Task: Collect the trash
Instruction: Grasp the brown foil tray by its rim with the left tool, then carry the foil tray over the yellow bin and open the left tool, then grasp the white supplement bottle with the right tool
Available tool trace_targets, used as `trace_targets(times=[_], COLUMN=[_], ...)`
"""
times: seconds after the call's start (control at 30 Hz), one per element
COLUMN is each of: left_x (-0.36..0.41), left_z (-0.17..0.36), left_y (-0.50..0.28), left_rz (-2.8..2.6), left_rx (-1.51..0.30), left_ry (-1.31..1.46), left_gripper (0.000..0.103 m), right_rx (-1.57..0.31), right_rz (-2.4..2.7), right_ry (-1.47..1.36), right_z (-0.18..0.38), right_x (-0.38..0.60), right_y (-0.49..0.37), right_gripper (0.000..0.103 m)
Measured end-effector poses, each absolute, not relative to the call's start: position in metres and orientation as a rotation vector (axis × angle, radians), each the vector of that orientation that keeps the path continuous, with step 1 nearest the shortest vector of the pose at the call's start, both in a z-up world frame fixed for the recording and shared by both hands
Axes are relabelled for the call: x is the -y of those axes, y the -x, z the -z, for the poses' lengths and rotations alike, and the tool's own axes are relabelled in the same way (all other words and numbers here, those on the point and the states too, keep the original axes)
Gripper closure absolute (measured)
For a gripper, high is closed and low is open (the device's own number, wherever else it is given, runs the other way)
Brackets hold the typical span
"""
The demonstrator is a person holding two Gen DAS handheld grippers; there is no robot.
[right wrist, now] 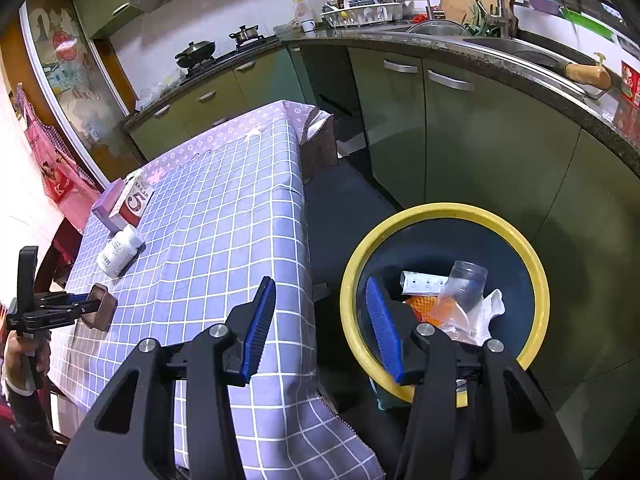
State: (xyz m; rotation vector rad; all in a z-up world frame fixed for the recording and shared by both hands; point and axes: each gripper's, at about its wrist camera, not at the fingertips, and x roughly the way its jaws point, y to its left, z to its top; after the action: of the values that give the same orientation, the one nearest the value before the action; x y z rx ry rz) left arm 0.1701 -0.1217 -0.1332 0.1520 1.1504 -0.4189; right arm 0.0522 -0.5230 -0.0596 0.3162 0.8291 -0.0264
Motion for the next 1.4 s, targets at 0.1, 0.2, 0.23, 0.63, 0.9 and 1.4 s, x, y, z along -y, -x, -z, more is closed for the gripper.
trace_targets(times=[0.1,0.2,0.23,0.63,0.9,1.4], left_x=[0.123,0.127,0.128,0.159,0.301,0.518], left_z=[0.136,0.138,0.137,0.083,0.046,0.084], left_y=[-0.170,-0.170,-0.170,-0.146,-0.156,-0.176], left_rz=[0.425,0.432,0.439,0.576,0.877,0.945], left_rx=[-1.158,-1.154,-1.152,-1.065,-1.010,-0.961], left_ry=[-0.145,-0.143,-0.142,-0.199,-0.310,-0.423], left_gripper=[0.089,0.097,0.098,0.099,0.098,0.047], right_rx=[-0.825,-0.822,-0.822,-0.761,-0.717,-0.714], right_rz=[0.030,0.031,0.032,0.156,0.297,0.415], right_ry=[-0.317,-0.318,-0.318,-0.333,-0.376,-0.456], right_z=[0.059,0.057,0.057,0.042,0.044,0.057], right_x=[0.524,0.523,0.522,0.555,0.597,0.645], right_y=[-0.052,-0.051,-0.050,-0.017,0.040,0.103], right_gripper=[0.055,0.055,0.055,0.055,0.053,0.048])
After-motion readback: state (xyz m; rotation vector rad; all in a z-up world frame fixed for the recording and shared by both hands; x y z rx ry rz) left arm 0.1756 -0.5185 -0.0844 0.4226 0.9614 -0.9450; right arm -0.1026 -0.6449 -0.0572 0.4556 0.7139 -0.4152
